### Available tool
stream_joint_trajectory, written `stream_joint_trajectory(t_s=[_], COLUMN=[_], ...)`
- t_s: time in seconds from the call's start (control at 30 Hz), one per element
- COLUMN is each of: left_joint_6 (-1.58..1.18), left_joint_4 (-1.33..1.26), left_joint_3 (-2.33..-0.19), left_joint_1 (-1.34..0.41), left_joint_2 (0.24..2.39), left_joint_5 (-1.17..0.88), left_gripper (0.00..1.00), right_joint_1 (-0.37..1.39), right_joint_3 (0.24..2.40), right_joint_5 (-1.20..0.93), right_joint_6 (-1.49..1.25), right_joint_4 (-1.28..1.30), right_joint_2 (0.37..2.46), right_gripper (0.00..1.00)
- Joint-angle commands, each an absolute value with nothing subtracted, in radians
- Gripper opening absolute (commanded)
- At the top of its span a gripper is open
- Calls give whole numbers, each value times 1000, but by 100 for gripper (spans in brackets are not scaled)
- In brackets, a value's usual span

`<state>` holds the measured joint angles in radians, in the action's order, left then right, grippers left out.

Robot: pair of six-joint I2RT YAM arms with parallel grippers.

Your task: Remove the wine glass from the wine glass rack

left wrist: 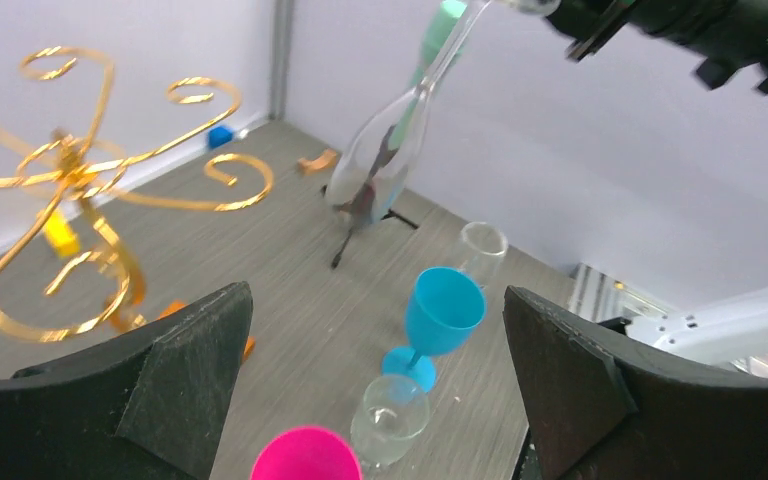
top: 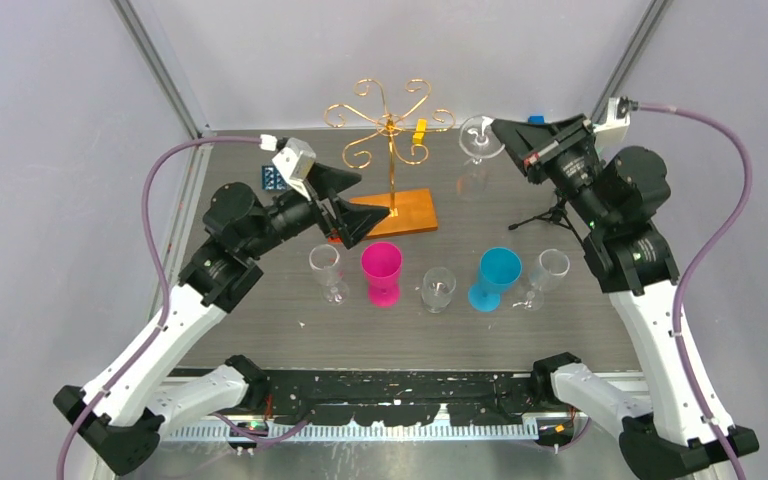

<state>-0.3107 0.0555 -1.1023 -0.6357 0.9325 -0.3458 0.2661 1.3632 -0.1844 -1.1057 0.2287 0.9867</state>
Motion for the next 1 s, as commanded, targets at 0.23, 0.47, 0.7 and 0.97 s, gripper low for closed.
stream_joint_trajectory(t_s=[0.23,0.47,0.7,0.97], left_joint_6=[-413,-440,-333,-230], left_joint_4=[-340,-421,-327,-183], left_joint_3=[-1154,-1182,-1212,-1219], left_joint_1=[-641,-643,-643,-642], left_joint_2=[1114,1182,1182,1152], left_joint_5=[-679,-784,-834,-831], left_gripper=[99,98,93,70], right_joint_1=[294,387,569,636], right_joint_3=[1122,1105,1132,1142], right_joint_5=[-401,-400,-350,-339], right_joint_6=[-1553,-1590,-1535,-1532], right_joint_4=[-88,-146,-183,-209], right_joint_2=[805,835,929,989], right_gripper=[0,0,0,0])
